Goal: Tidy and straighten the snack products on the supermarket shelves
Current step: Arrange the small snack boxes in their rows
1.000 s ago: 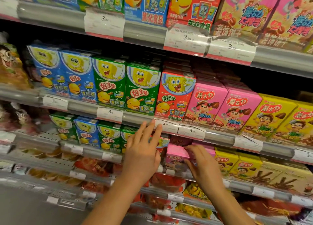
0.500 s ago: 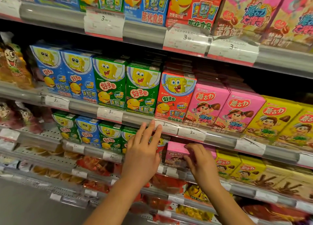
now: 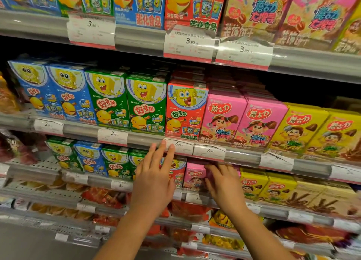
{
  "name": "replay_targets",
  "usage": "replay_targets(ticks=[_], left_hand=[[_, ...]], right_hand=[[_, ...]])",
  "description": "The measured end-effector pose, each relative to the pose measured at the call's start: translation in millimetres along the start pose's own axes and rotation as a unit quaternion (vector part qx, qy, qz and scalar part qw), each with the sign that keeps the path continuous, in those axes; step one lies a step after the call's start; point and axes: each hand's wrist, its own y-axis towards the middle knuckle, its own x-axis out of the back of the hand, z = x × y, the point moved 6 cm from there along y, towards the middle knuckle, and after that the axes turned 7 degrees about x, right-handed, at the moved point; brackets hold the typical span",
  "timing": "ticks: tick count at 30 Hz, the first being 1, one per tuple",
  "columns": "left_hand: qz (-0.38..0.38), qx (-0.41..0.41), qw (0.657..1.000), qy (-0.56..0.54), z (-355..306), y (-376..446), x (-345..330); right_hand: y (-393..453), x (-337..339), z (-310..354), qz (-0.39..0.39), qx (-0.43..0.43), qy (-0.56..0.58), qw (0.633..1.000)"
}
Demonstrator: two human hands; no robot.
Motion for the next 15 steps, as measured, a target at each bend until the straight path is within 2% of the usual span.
replay_targets(ticks=[9,15], left_hand=[[-0.008,-0.013,1.0,-0.008,1,-1,0],[-0.018,-0.03,0.999,-0.008,2,-2,0]], right_hand=[[14,6,16,0.022,0.017,-0.014,1.0],[34,0,13,0.076,0.007,-0.006,0.997]])
